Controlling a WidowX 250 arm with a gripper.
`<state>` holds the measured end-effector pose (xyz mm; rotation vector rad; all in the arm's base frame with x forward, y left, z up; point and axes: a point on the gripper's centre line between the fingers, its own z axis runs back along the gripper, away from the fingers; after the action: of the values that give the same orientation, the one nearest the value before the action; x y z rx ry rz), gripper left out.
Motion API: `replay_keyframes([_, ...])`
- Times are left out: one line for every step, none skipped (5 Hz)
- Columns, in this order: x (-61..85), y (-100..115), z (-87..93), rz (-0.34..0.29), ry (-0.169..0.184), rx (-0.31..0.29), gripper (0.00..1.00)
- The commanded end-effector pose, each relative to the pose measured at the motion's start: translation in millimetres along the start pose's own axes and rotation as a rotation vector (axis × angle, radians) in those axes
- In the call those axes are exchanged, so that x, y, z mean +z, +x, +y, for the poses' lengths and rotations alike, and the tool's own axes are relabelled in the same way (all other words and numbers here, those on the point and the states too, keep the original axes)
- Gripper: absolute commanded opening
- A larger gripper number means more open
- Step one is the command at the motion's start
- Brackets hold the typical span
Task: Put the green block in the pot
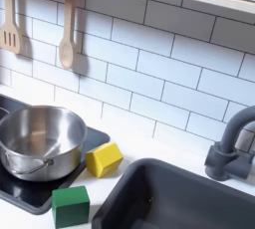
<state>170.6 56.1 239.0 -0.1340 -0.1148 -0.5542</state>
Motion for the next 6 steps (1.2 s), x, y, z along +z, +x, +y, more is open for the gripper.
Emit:
replay_keyframes([-4.5, -0.4, -24.2, -0.012, 0.038, -0.051, 1.0])
replay_keyframes([-6.1, 1.2, -41.8, -0.01, 0.032, -0.083, 1.0])
replay_keyframes([-6.5, 2.3, -47.4, -0.017, 0.043, -0.081, 1.0])
replay_keyframes([-5.9, 10.1, -40.5, -0.02, 0.182, 0.024, 1.0])
replay_keyframes([-13.1, 32.0, -44.4, -0.007, 0.203, 0.138, 1.0])
replay_keyframes([-22.8, 48.1, -44.8, 0.015, 0.203, 0.207, 1.0])
